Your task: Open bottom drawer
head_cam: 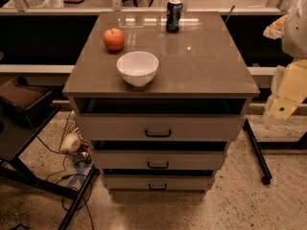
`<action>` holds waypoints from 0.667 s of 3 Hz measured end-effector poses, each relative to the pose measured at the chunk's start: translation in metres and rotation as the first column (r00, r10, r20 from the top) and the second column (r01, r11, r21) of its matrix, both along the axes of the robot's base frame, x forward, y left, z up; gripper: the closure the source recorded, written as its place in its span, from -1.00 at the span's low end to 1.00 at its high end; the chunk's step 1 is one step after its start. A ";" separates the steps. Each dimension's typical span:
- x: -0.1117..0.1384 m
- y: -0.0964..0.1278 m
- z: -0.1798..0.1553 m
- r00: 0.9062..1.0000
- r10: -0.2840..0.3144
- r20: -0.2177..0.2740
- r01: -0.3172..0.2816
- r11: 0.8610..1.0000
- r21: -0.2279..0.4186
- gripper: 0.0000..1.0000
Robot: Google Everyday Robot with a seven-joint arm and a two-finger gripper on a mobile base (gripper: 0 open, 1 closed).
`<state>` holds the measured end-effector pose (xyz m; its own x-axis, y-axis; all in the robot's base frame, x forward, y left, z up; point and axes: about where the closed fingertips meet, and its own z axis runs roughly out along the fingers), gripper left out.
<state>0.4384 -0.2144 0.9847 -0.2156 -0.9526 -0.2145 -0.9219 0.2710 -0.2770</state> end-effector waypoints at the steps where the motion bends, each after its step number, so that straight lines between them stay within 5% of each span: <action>1: 0.000 0.000 0.000 1.000 0.000 0.000 0.000 1.000 0.000 -1.00; 2: 0.004 0.001 0.005 1.000 -0.007 0.008 0.007 1.000 -0.024 -1.00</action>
Offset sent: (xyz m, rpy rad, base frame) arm 0.0098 0.0002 0.0055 -0.0551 0.0031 -0.0158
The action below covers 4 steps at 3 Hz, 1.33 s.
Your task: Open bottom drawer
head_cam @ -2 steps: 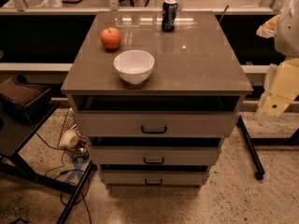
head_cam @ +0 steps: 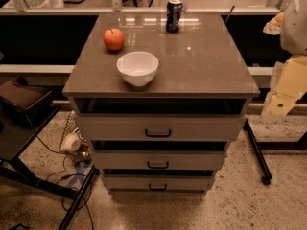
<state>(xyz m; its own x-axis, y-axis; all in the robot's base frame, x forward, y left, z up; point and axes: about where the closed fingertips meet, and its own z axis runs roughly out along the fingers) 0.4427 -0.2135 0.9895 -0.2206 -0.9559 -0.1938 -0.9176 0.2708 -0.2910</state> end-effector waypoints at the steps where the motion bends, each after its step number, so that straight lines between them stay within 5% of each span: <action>1: -0.002 0.009 -0.012 1.000 0.004 0.015 -0.004 1.000 -0.002 -1.00; 3: -0.020 0.034 -0.148 0.998 0.027 0.048 -0.026 1.000 -0.017 -1.00; 4: -0.026 0.055 -0.263 0.998 0.059 0.015 -0.059 0.997 -0.047 -1.00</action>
Offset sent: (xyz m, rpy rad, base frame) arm -0.0166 0.0400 -0.2231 -0.0046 0.0192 0.0288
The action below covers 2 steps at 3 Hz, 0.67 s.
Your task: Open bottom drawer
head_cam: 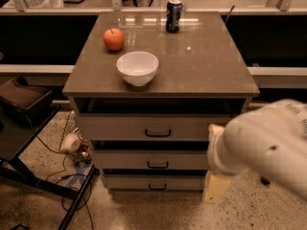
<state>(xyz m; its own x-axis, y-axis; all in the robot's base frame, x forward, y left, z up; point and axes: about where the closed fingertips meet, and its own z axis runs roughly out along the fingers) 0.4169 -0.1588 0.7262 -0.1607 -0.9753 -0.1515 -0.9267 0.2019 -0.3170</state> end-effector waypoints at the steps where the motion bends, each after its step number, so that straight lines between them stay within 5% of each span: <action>1: -0.007 0.016 -0.094 0.998 0.034 -0.054 -0.035 0.999 -0.020 -1.00; 2: -0.005 0.033 -0.178 0.995 0.041 -0.087 -0.043 0.999 -0.020 -1.00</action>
Offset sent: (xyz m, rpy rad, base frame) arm -0.0090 0.0563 -0.2649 0.0002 0.1465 0.0691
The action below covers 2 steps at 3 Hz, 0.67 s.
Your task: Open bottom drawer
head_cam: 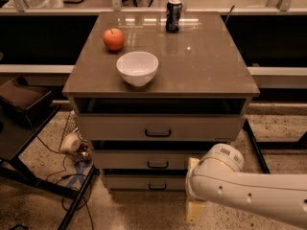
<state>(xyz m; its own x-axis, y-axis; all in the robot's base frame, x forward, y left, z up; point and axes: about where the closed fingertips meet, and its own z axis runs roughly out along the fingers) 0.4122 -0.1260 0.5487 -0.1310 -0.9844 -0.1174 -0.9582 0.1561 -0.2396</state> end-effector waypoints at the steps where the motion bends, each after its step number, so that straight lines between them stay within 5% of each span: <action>1: 0.000 0.000 0.001 1.000 -0.001 0.002 0.001 1.000 -0.001 -1.00; 2: 0.002 0.003 -0.001 1.000 -0.006 0.007 0.006 1.000 -0.021 -1.00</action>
Offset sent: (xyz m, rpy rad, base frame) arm 0.0142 0.0249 -0.0205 -0.1385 -0.0382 -0.0346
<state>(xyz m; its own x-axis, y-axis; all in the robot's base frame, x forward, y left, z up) 0.4146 -0.1235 0.5475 -0.1359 -0.9859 -0.0973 -0.9555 0.1564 -0.2501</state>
